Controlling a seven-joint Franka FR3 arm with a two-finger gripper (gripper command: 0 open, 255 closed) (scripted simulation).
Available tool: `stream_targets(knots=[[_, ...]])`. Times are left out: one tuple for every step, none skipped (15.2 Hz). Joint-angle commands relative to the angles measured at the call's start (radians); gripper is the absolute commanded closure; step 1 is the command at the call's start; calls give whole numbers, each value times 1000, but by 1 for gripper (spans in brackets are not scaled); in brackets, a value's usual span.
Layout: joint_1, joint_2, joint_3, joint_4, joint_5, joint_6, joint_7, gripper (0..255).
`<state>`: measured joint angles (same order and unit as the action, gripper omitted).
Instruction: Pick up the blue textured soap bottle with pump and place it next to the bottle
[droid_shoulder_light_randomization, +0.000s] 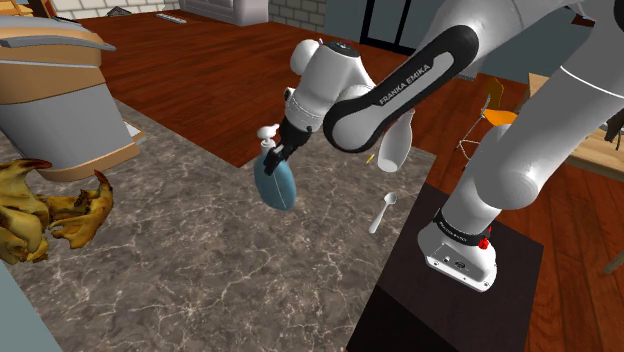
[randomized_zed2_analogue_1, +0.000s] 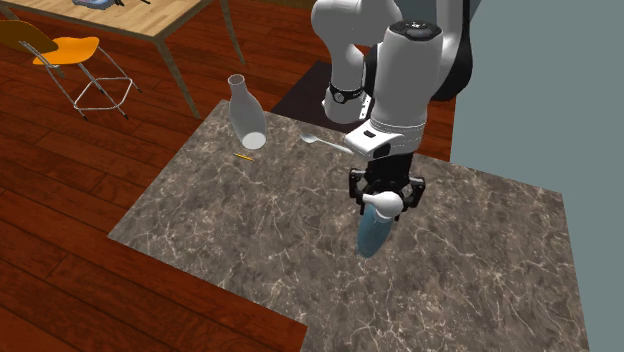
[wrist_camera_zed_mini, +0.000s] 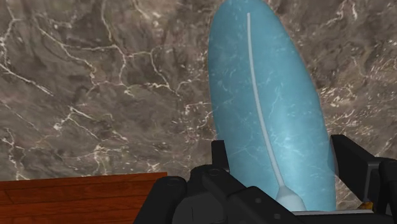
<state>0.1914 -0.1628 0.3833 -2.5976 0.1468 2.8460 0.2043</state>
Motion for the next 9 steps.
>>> stream_targets(knots=[[4,-22,-5,11,10,-32,-7,255],[7,-34,-8,16,15,-48,-10,255],[9,-45,-11,21,19,-65,-13,255],[10,-56,-13,26,22,-81,-16,255],[12,-67,-16,31,26,-97,-18,255],[13,-78,-18,37,28,-112,-20,255],[15,-88,-21,43,31,-128,-22,255],[16,-98,-23,49,33,-144,-23,255],[17,-107,-25,55,34,-160,-24,255]])
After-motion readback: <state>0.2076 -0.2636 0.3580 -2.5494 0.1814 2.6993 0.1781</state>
